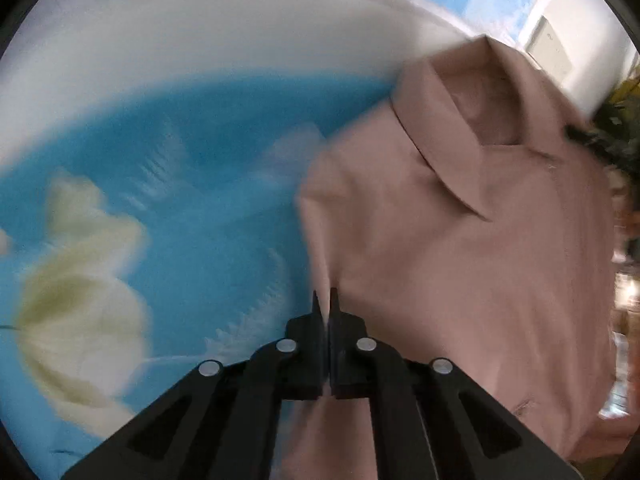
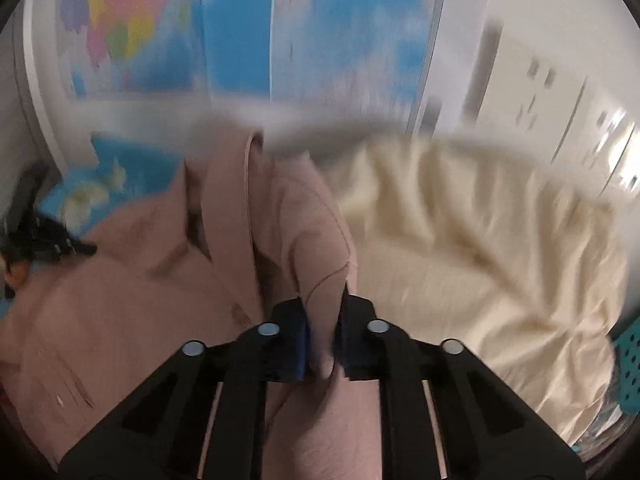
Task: Fold large clothes
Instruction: 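Swing the jacket up and spread it onto the bed with both tools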
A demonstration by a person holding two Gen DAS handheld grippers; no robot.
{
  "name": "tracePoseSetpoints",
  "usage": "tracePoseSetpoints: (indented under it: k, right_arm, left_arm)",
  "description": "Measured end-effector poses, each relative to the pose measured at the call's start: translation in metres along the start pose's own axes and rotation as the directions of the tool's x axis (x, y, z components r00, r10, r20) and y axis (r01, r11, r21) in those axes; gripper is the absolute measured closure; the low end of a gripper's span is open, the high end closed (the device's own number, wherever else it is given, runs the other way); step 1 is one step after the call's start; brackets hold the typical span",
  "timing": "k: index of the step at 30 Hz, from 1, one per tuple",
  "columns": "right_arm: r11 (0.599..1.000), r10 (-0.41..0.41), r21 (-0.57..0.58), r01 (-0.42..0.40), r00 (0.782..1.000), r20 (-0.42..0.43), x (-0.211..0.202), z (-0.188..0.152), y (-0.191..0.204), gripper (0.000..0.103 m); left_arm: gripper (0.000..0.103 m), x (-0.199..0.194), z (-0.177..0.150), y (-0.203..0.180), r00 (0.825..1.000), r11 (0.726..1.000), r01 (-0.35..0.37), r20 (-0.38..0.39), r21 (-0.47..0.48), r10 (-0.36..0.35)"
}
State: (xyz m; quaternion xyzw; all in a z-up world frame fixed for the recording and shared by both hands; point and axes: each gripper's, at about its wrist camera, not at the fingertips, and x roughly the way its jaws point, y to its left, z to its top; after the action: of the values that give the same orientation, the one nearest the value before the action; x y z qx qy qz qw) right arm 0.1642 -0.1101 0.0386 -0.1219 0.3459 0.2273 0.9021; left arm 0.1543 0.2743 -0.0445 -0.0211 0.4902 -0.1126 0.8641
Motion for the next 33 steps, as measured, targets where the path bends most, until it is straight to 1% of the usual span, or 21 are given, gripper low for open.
tracePoseSetpoints:
  k: [1, 3, 4, 5, 6, 7, 8, 9, 11, 13, 15, 17, 21, 26, 27, 28, 29, 30, 31, 32, 33]
  right_arm:
    - [1.000, 0.006, 0.018, -0.007, 1.000, 0.023, -0.003, 0.005, -0.004, 0.094]
    - [0.996, 0.028, 0.080, -0.032, 0.998, 0.053, -0.005, 0.019, -0.019, 0.094]
    - [0.995, 0.008, 0.095, -0.013, 0.999, 0.050, 0.000, 0.021, -0.025, 0.093]
    - [0.995, -0.051, 0.091, 0.049, 0.998, 0.021, 0.014, 0.021, -0.028, 0.090]
    - [0.993, -0.079, 0.089, 0.079, 0.997, -0.003, 0.026, 0.021, -0.028, 0.087]
    - [0.990, -0.100, 0.097, 0.102, 0.995, -0.027, 0.035, 0.018, -0.033, 0.071]
    - [0.986, -0.113, 0.120, 0.118, 0.992, -0.046, 0.045, 0.012, -0.037, 0.056]
    - [0.985, -0.112, 0.129, 0.117, 0.993, -0.047, 0.047, 0.008, -0.038, 0.052]
    - [0.981, -0.121, 0.151, 0.122, 0.992, -0.018, 0.039, 0.002, -0.040, 0.026]
    - [0.978, -0.150, 0.152, 0.145, 0.989, 0.020, 0.017, -0.006, -0.039, 0.024]
    - [0.982, -0.134, 0.144, 0.125, 0.989, 0.059, -0.012, -0.019, -0.034, 0.022]
    - [0.987, -0.109, 0.123, 0.099, 0.991, 0.079, -0.044, -0.041, -0.030, 0.010]
    - [0.990, -0.089, 0.108, 0.085, 0.995, 0.032, -0.083, -0.103, -0.028, 0.009]
    - [0.962, -0.005, 0.272, 0.036, 0.994, -0.113, -0.103, -0.200, -0.045, 0.008]
    - [0.944, 0.023, 0.330, 0.023, 0.990, -0.136, -0.100, -0.218, -0.051, 0.008]
    - [0.927, 0.054, 0.374, 0.004, 0.988, -0.145, -0.098, -0.231, -0.054, 0.017]
    - [0.892, 0.127, 0.450, -0.043, 0.979, -0.157, -0.090, -0.248, -0.060, 0.041]
    - [0.866, 0.175, 0.495, -0.077, 0.972, -0.155, -0.086, -0.257, -0.062, 0.058]
    - [0.841, 0.218, 0.531, -0.107, 0.964, -0.152, -0.080, -0.263, -0.064, 0.095]
    - [0.840, 0.225, 0.532, -0.109, 0.962, -0.158, -0.078, -0.264, -0.064, 0.099]
    - [0.858, 0.184, 0.507, -0.075, 0.968, -0.169, -0.079, -0.259, -0.062, 0.099]
  left_arm:
    - [0.101, -0.018, 0.006, 0.004, 0.997, 1.000, -0.018, 0.074, -0.021, 0.019]
    - [0.100, -0.037, 0.014, 0.013, 0.992, 0.998, -0.011, 0.124, -0.064, 0.019]
    - [0.097, -0.044, 0.016, 0.017, 0.990, 0.997, -0.011, 0.143, -0.073, 0.021]
    - [0.090, -0.048, 0.017, 0.018, 0.987, 0.997, -0.013, 0.158, -0.074, 0.025]
    - [0.084, -0.048, 0.014, 0.020, 0.986, 0.996, -0.048, 0.156, -0.072, 0.059]
    - [0.059, -0.046, 0.010, 0.021, 0.984, 0.991, -0.110, 0.130, -0.073, 0.119]
    - [0.040, -0.045, 0.000, 0.021, 0.986, 0.991, -0.112, 0.112, -0.071, 0.119]
    - [0.037, -0.043, -0.007, 0.024, 0.992, 0.995, -0.079, 0.093, -0.067, 0.085]
    - [0.032, -0.035, -0.014, 0.028, 0.996, 0.995, -0.063, 0.056, -0.077, 0.068]
    - [0.029, -0.036, -0.023, 0.017, 0.997, 0.994, -0.062, 0.046, -0.087, 0.066]
    - [0.026, -0.035, -0.038, 0.011, 0.998, 0.995, -0.048, 0.042, -0.088, 0.052]
    - [0.022, -0.045, -0.055, 0.004, 0.999, 0.996, -0.042, 0.030, -0.082, 0.045]
    - [0.022, -0.066, -0.094, -0.003, 0.999, 0.998, -0.008, 0.039, -0.068, 0.010]
    - [0.017, -0.098, -0.150, -0.004, 0.997, 0.994, 0.058, 0.055, -0.092, -0.053]
    - [0.016, -0.102, -0.159, -0.009, 0.997, 0.994, 0.064, 0.052, -0.084, -0.060]
    - [0.016, -0.103, -0.166, -0.013, 0.997, 0.995, 0.066, 0.045, -0.073, -0.063]
    - [0.016, -0.102, -0.175, -0.020, 0.998, 0.996, 0.067, 0.025, -0.059, -0.065]
    - [0.021, -0.097, -0.183, -0.028, 0.998, 0.997, 0.059, -0.006, -0.042, -0.060]
    - [0.038, -0.093, -0.188, -0.034, 0.999, 0.999, 0.042, -0.025, -0.027, -0.043]
    - [0.060, -0.093, -0.193, -0.043, 0.999, 0.999, -0.034, 0.001, 0.011, 0.034]
    - [0.082, -0.094, -0.194, -0.048, 0.999, 0.999, -0.048, 0.003, 0.025, 0.048]
